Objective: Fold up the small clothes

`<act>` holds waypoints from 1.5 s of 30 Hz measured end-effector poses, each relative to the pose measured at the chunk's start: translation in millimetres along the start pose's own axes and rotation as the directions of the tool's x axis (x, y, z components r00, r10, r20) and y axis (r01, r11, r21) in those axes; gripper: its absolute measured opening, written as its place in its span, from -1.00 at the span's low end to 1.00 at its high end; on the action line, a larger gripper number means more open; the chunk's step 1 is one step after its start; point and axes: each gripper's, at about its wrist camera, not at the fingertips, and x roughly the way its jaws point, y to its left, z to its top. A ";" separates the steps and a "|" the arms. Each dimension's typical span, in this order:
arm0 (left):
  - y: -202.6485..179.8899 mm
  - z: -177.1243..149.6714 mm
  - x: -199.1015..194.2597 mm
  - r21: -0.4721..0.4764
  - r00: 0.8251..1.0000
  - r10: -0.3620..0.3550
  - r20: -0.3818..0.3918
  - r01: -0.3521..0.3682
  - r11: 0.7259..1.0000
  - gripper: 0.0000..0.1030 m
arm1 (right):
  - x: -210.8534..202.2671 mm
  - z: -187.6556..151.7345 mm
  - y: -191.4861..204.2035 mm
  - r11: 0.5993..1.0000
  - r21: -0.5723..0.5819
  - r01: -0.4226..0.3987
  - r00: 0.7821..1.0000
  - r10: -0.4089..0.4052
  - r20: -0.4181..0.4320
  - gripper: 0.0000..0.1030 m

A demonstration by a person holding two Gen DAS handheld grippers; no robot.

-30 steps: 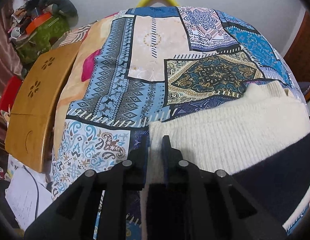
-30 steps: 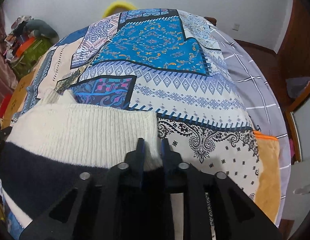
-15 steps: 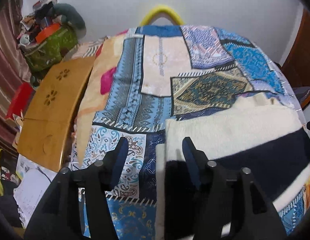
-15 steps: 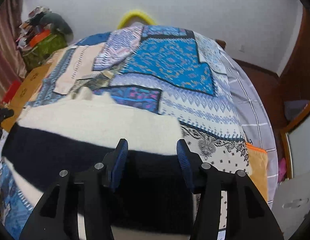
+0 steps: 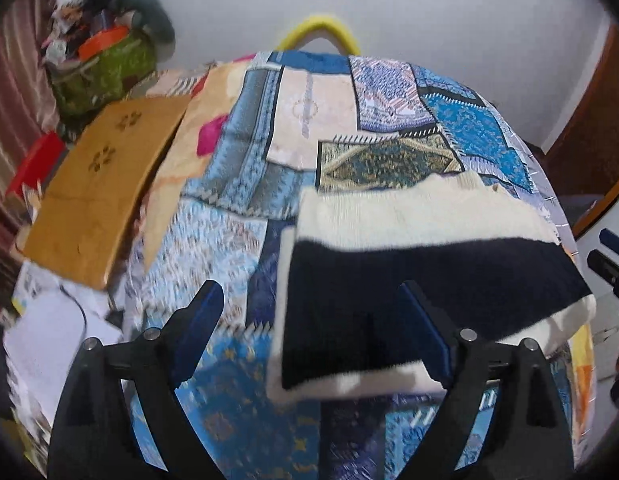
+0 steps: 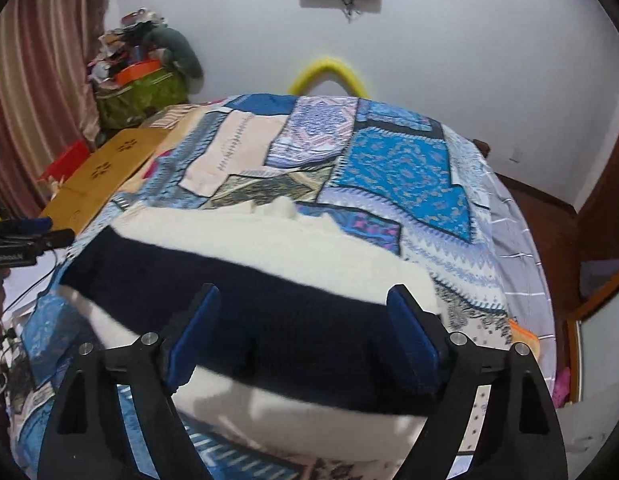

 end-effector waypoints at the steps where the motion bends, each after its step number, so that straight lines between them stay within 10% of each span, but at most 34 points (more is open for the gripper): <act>1: 2.1 -4.7 0.0 -0.020 1.000 -0.006 -0.008 0.006 1.000 0.72 | 1.2 -0.8 3.0 1.000 0.000 -0.009 1.000 0.009 -0.007 0.61; 22: 10.9 -64.9 38.9 -0.269 0.969 -0.191 -0.160 0.143 0.953 0.73 | 61.7 -39.7 27.9 0.997 0.041 -0.059 0.978 0.066 -0.198 0.67; 37: 19.4 -52.7 65.6 -0.512 0.903 -0.415 -0.115 0.304 0.804 0.70 | 63.2 -45.0 22.1 0.994 0.072 -0.086 0.977 0.098 -0.189 0.83; 45: 34.1 -43.0 75.5 -0.578 0.923 -0.378 -0.078 0.267 0.771 -0.05 | 62.8 -46.0 20.6 0.993 0.072 -0.088 0.977 0.101 -0.188 0.83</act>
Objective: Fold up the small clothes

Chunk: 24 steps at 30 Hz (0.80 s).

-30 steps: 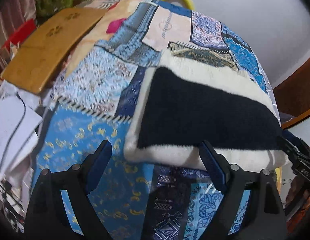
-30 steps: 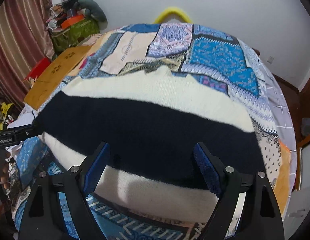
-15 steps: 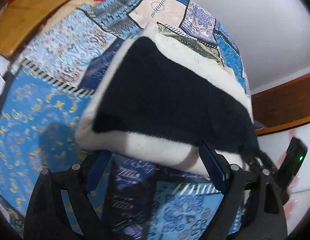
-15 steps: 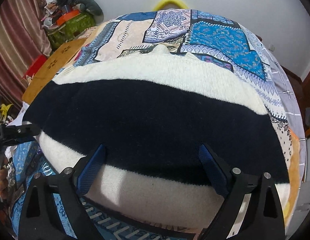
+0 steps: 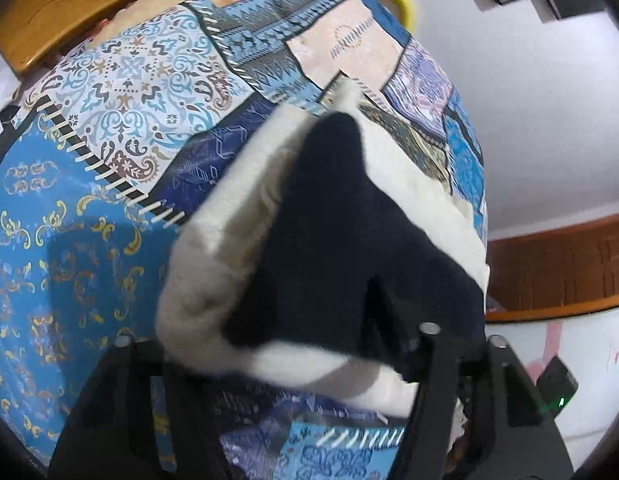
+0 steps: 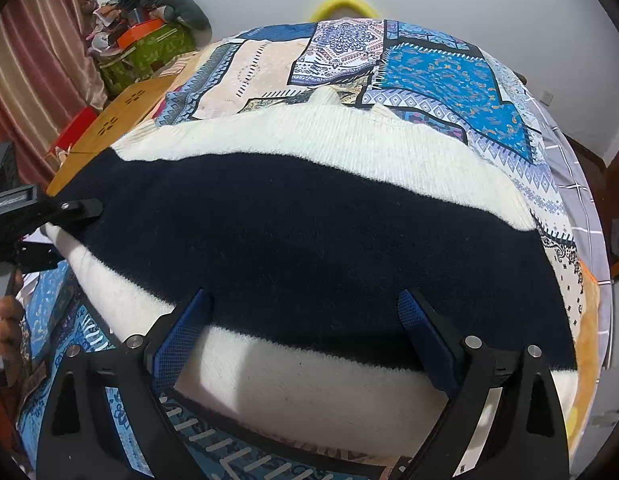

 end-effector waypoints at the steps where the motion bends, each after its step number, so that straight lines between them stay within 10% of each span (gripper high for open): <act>1: -0.3 1.8 1.6 0.008 1.000 0.009 0.001 -0.009 1.000 -0.15 | 0.0 -0.1 0.0 1.000 0.001 0.001 1.000 -0.001 0.000 0.83; 13: -9.4 20.3 -23.5 0.053 0.986 0.051 0.158 -0.060 0.997 -0.54 | -10.7 -5.5 -14.9 1.000 0.009 0.024 1.000 -0.024 0.000 0.83; 20: -2.5 38.2 -67.2 0.046 0.937 0.171 0.305 -0.194 0.980 -0.54 | -26.4 -6.3 -26.2 0.996 -0.027 0.083 0.996 -0.082 0.043 0.83; 24: -8.3 44.8 -89.3 0.082 0.881 0.263 0.394 -0.319 0.944 -0.55 | -31.9 -6.1 -32.6 0.995 -0.016 0.098 0.994 -0.097 0.058 0.83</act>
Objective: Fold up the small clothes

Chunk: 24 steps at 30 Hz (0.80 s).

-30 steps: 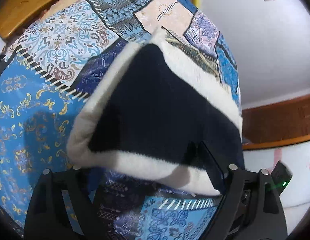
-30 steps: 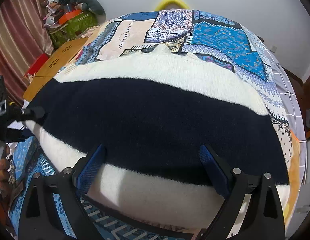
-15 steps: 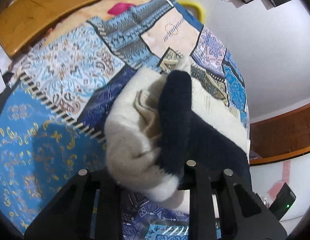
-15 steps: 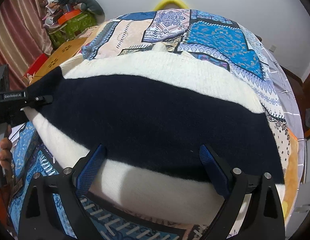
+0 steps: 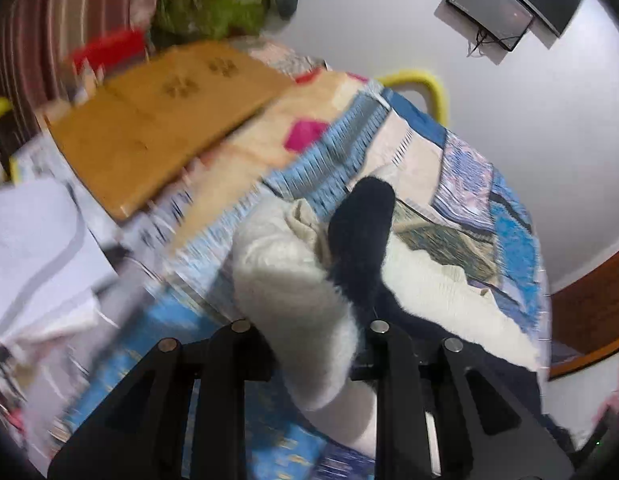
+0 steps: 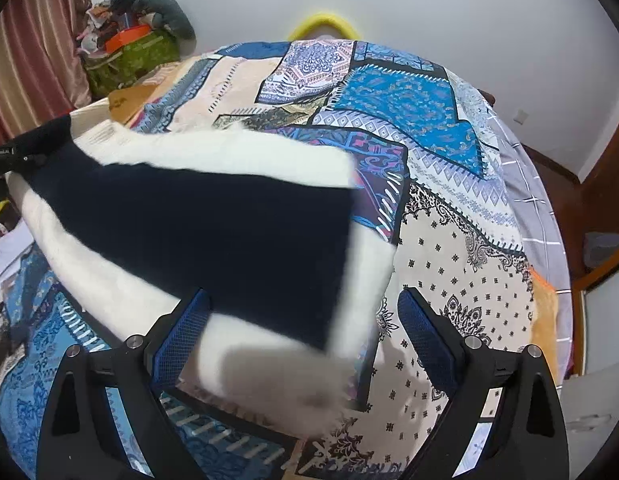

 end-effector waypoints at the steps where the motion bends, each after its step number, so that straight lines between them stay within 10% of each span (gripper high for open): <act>1: -1.9 2.9 -5.0 0.023 1.000 0.012 0.017 -0.013 1.000 -0.55 | 0.5 0.5 -1.6 1.000 0.009 -0.008 1.000 0.008 -0.001 0.83; 12: -81.5 3.2 -35.8 0.251 0.994 -0.008 0.107 -0.020 0.968 -0.55 | 5.0 -7.6 -11.0 0.995 0.079 -0.068 0.997 0.070 -0.022 0.83; 24: -234.2 -31.4 -65.4 0.534 0.981 -0.177 0.074 0.111 0.838 -0.55 | 4.7 -15.5 -17.3 0.988 0.112 -0.110 0.993 0.113 -0.021 0.83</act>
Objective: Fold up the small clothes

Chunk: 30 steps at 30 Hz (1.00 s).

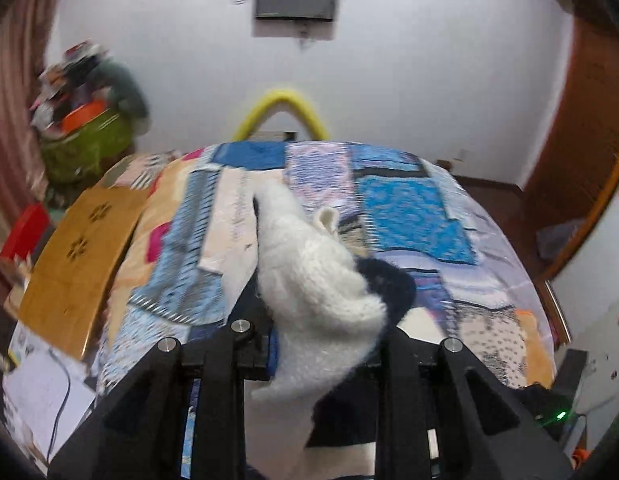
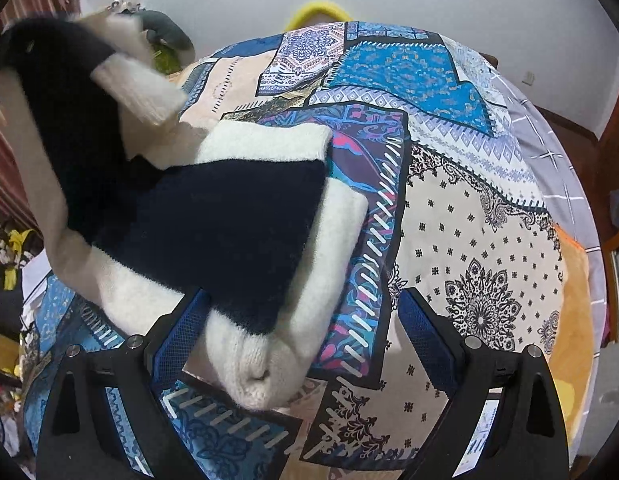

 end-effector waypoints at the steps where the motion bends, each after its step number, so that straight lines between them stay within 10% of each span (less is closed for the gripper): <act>1: -12.9 3.6 0.4 0.020 1.000 -0.006 0.003 0.006 1.000 -0.55 | 0.3 -0.4 -0.6 1.000 0.002 -0.004 1.000 0.004 0.000 0.83; 13: -105.6 14.6 18.3 0.170 0.998 -0.061 -0.001 0.061 0.984 -0.55 | -0.5 2.5 -10.1 0.998 0.022 -0.053 0.999 0.052 0.011 0.83; 30: -105.2 -39.8 25.9 0.240 0.967 -0.178 -0.181 0.219 0.946 -0.54 | 32.3 59.3 -45.4 0.993 0.108 -0.052 0.999 0.051 0.013 0.82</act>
